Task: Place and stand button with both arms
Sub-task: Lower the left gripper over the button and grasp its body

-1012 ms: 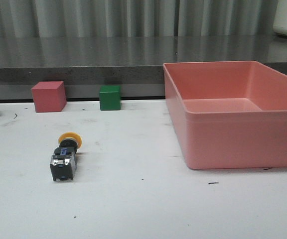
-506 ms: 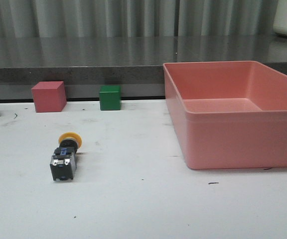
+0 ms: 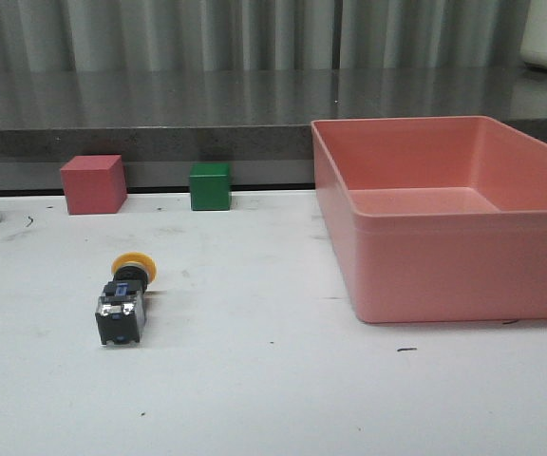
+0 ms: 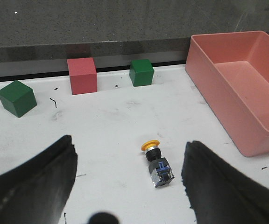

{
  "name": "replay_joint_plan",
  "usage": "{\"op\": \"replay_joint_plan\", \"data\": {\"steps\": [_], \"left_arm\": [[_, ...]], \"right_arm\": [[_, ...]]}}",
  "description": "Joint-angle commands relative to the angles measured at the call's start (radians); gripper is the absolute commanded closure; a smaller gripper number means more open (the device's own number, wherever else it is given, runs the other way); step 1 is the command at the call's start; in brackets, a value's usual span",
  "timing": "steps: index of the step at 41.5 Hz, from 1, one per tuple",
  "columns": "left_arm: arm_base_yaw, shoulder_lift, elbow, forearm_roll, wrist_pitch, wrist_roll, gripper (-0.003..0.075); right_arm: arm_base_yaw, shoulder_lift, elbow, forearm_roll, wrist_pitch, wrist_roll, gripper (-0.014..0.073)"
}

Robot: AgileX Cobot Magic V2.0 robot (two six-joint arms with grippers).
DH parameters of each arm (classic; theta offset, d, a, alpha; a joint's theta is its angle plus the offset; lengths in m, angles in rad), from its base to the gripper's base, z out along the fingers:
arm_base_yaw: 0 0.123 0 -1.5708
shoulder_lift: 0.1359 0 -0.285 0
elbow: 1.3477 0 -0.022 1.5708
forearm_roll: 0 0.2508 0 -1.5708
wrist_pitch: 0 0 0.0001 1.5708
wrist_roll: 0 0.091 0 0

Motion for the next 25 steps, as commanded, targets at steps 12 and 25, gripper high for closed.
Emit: {"op": "replay_joint_plan", "data": {"steps": [12,25], "left_arm": [[-0.064,0.438,-0.235,-0.014,0.082,0.009,0.0167],[-0.168,0.802,-0.392,-0.007,0.153,-0.1,0.0153]], "right_arm": [[-0.006,0.003,-0.023,0.008,-0.062,-0.008,0.0127],[-0.006,0.003,-0.023,0.008,-0.062,-0.008,0.0127]]}}
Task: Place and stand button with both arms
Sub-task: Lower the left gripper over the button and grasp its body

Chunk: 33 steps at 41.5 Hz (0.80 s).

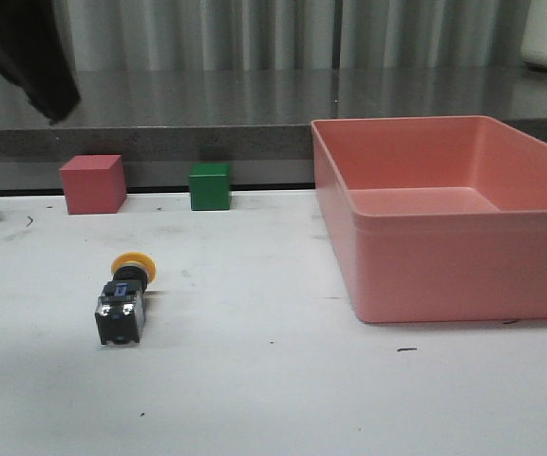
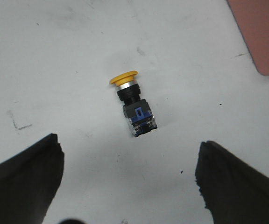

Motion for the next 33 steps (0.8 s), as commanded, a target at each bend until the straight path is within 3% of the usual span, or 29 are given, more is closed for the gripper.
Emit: {"op": "replay_joint_plan", "data": {"steps": [1,22,33], "left_arm": [[-0.016,0.066,-0.084,-0.003,-0.007,-0.06,0.0153],[-0.016,0.414,-0.254,0.091,0.024,-0.364,0.0154],[-0.028,0.508,-0.293,0.082,0.012,-0.403,0.0155]], "right_arm": [[-0.006,0.003,-0.023,0.008,-0.062,-0.008,0.0127],[-0.006,0.003,-0.023,0.008,-0.062,-0.008,0.0127],[-0.006,0.003,-0.023,0.008,-0.062,-0.008,0.0127]]}}
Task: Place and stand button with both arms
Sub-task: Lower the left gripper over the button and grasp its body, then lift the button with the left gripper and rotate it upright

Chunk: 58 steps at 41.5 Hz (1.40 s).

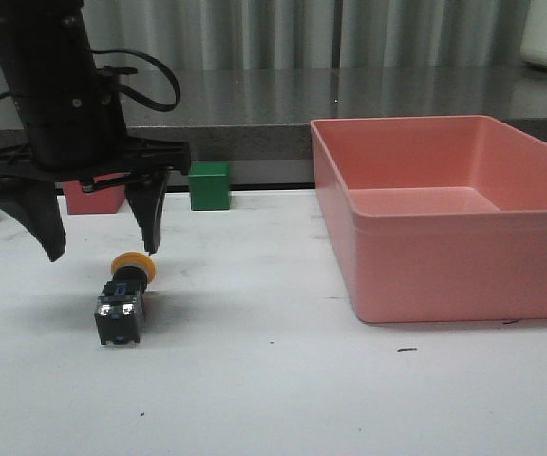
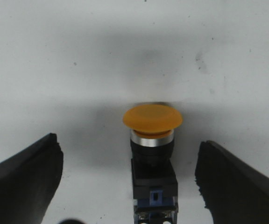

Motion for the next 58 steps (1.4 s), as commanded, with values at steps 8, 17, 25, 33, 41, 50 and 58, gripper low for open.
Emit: {"op": "replay_joint_plan", "data": {"steps": [8,17,25,33,41,50,58], "left_arm": [[-0.047,0.015,-0.04,-0.001,-0.054,-0.062,0.0155],[-0.046,0.047,-0.04,0.001,-0.071,-0.086,0.0155],[-0.046,0.071,-0.04,0.002,-0.081,-0.086,0.0164],[-0.046,0.071,-0.04,0.002,-0.083,-0.086,0.0362],[-0.046,0.071,-0.04,0.002,-0.084,-0.086,0.0549],[-0.046,0.071,-0.04,0.014,-0.07,-0.081,0.0574],[-0.046,0.015,-0.04,0.054,-0.052,-0.024,0.0574]], "right_arm": [[-0.006,0.003,-0.023,0.008,-0.063,-0.008,0.0127],[-0.006,0.003,-0.023,0.008,-0.062,-0.008,0.0127],[-0.006,0.003,-0.023,0.008,-0.062,-0.008,0.0127],[-0.006,0.003,-0.023,0.008,-0.062,-0.008,0.0127],[-0.006,0.003,-0.023,0.008,-0.062,-0.008,0.0127],[-0.006,0.003,-0.023,0.008,-0.062,-0.008,0.0127],[-0.006,0.003,-0.023,0.008,-0.062,-0.008,0.0127]]}}
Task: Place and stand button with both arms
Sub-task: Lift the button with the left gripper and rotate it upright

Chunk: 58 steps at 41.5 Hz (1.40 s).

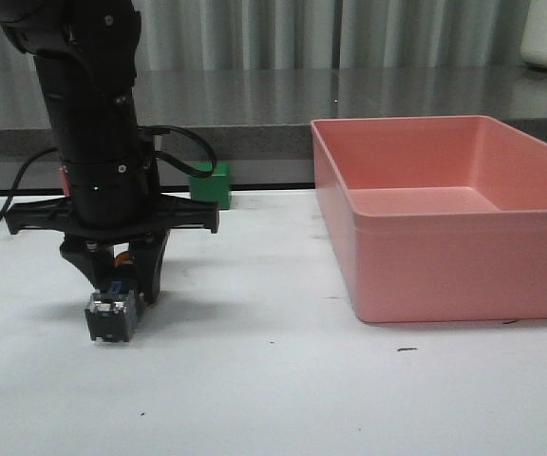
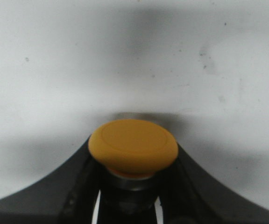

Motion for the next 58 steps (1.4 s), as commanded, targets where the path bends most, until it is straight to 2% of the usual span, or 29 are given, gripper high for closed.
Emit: {"op": "replay_joint_plan", "data": {"steps": [1,6,14,27,32,49,58], "left_arm": [[-0.003,-0.105,-0.026,0.017,-0.006,0.044,0.0574],[0.021,-0.179,-0.014,0.01,-0.008,0.117,0.0574],[0.128,-0.319,0.074,-0.016,-0.037,0.223,0.0574],[0.326,-0.559,0.367,-0.261,-0.322,0.594,0.0574],[0.352,-0.615,0.479,-0.31,-0.489,0.704,0.0574],[0.346,-0.638,0.801,-0.368,-1.122,0.698,0.0574],[0.251,-0.633,0.9,-0.311,-1.418,0.685,0.0574]], "right_arm": [[-0.006,0.003,-0.023,0.008,-0.062,-0.007,0.0127],[-0.006,0.003,-0.023,0.008,-0.062,-0.007,0.0127],[-0.006,0.003,-0.023,0.008,-0.062,-0.007,0.0127],[-0.006,0.003,-0.023,0.008,-0.062,-0.007,0.0127],[-0.006,0.003,-0.023,0.008,-0.062,-0.007,0.0127],[-0.006,0.003,-0.023,0.008,-0.062,-0.007,0.0127],[-0.006,0.003,-0.023,0.008,-0.062,-0.007,0.0127]]}}
